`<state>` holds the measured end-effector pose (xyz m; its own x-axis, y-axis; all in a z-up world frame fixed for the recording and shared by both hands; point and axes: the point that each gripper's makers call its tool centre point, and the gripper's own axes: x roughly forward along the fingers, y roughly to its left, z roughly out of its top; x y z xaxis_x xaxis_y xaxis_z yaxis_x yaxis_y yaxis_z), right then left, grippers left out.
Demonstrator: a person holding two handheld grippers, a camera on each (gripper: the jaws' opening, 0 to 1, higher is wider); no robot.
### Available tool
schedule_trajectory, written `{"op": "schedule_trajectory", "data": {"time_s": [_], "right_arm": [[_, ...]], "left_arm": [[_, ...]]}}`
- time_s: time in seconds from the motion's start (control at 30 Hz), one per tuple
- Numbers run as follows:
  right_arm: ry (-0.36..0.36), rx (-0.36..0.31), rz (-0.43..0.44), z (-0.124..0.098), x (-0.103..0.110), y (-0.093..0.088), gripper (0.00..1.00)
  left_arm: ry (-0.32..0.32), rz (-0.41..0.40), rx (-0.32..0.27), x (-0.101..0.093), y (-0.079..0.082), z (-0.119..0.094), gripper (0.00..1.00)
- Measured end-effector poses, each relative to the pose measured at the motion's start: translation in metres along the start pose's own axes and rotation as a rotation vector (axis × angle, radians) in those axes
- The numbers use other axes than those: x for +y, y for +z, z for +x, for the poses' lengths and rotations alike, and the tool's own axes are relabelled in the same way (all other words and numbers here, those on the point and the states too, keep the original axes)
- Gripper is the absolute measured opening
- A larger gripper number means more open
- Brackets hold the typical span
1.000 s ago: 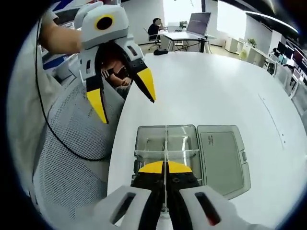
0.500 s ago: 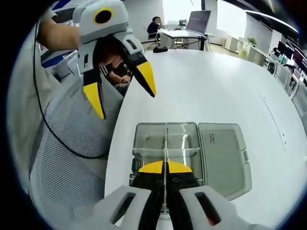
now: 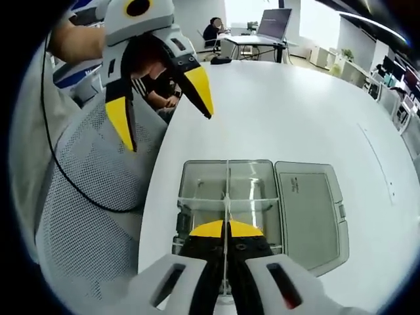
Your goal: Insert the divider into the dual guide fixture by aligning both edges with the guide slots and pushing it downward to the bottom, including one-sided entry, uneven engagement, binding, and posture correction.
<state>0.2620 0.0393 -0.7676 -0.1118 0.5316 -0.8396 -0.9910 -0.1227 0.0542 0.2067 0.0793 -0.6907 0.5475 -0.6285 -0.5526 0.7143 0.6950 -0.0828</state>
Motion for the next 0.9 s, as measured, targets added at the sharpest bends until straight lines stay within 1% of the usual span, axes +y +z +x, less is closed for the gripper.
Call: {"op": "schedule_trajectory", "data": {"time_s": [0.9], "right_arm": [[-0.007,0.093,-0.039,0.014,0.003,-0.011,0.0]], "left_arm": [[0.002,0.0,-0.003,0.003,0.001,0.0,0.41]]}}
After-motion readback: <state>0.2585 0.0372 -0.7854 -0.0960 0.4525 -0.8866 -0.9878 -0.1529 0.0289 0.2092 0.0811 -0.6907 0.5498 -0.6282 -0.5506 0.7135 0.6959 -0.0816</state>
